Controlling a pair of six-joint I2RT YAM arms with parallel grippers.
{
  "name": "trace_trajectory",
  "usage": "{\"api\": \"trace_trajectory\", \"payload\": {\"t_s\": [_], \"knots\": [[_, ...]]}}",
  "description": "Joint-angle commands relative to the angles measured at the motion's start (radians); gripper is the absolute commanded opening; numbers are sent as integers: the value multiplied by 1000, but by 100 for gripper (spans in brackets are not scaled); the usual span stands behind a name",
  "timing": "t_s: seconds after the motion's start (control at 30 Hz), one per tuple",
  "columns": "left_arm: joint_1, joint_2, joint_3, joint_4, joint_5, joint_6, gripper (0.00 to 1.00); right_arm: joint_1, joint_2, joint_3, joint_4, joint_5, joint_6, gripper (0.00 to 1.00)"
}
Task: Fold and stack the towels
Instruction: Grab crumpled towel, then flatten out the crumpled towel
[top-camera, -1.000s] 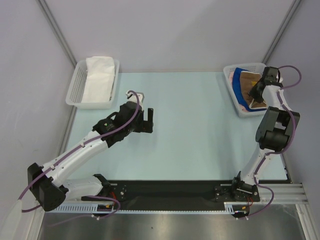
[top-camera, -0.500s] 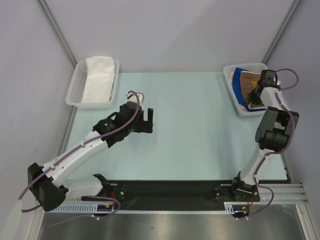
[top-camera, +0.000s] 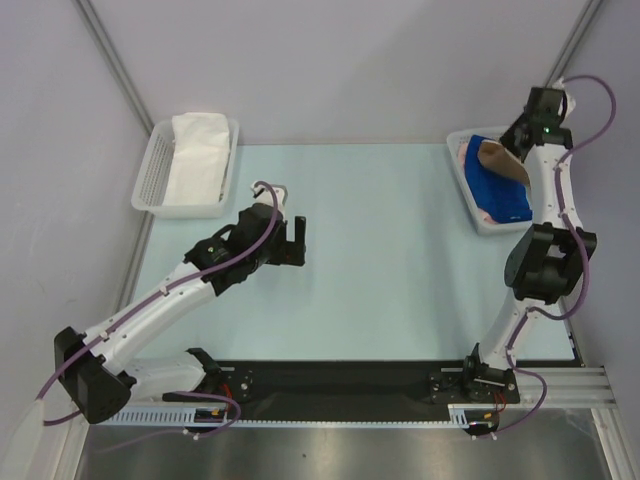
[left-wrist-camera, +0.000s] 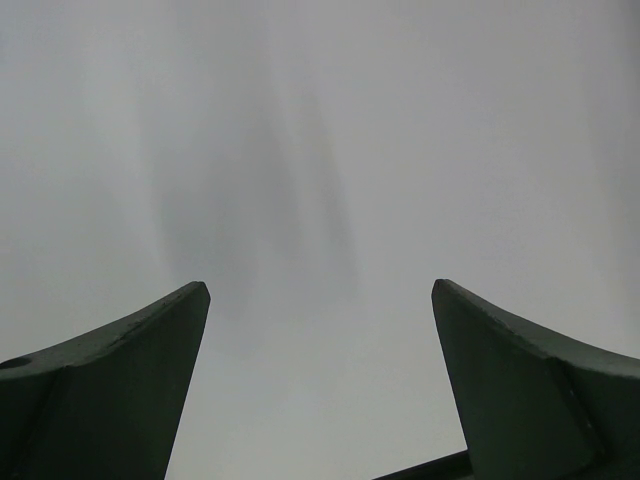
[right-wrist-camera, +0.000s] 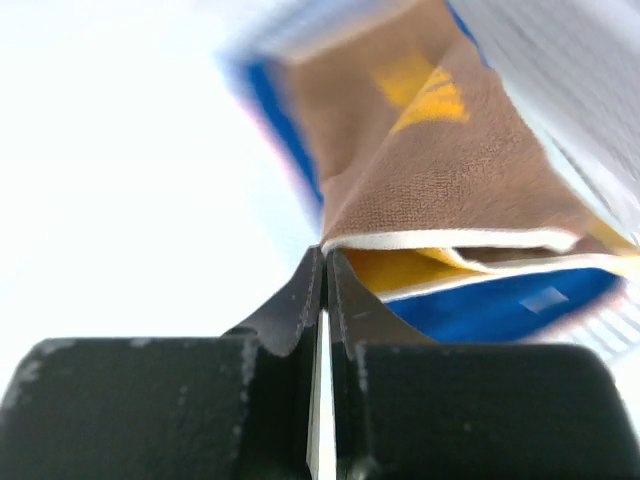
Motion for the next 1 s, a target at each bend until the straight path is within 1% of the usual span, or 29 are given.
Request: {"api": "trace_trajectory", "payload": {"t_s": [0.0, 0.03, 0.07, 0.1, 0.2, 0.23, 0.27, 0.3, 0.4, 0.53, 0.6, 0.67, 0.77, 0.8, 0.87, 0.9, 0.93, 0.97], "knots": [[4, -43, 10, 10, -36, -10, 100, 133, -110, 263, -68, -4, -39, 0], [4, -49, 8, 11, -45, -10, 100, 200, -120, 342, -109, 22, -56, 0], [4, -54, 8, 11, -48, -10, 100, 228, -128, 342, -126, 31, -56, 0], [4, -57, 7, 10, -51, -10, 100, 266, -142, 380, -148, 54, -71, 0], [4, -75, 8, 11, -68, -9, 100, 403, -250, 347, -121, 106, -105, 0], [4, -80, 8, 10, -76, -9, 100, 429, -281, 294, -78, 150, -127, 0], [4, -84, 8, 10, -80, -7, 100, 449, -307, 267, -62, 160, -130, 0], [4, -92, 8, 10, -85, -7, 100, 472, -344, 257, -56, 131, -127, 0], [4, -101, 19, 3, -96, -9, 100, 529, -393, 247, -62, 131, -131, 0], [4, -115, 25, 3, -91, -16, 100, 567, -430, 207, -74, 113, -130, 0], [4, -120, 23, 3, -93, -22, 100, 578, -445, 137, -56, 105, -116, 0], [4, -123, 28, 3, -90, -27, 100, 616, -444, 94, -62, 79, -107, 0], [4, -127, 33, -3, -93, -30, 100, 688, -441, -1, -29, 99, -102, 0], [4, -129, 31, -1, -93, -32, 100, 695, -438, -44, -6, 93, -96, 0], [4, -127, 30, -1, -90, -35, 100, 696, -404, -67, -16, 55, -67, 0], [4, -123, 28, 0, -78, -36, 100, 701, -400, -125, -2, 41, -46, 0], [4, -117, 25, 2, -73, -42, 100, 702, -398, -163, 10, 42, -35, 2], [4, -113, 20, 10, -67, -48, 100, 690, -392, -216, 27, 48, -21, 7]]}}
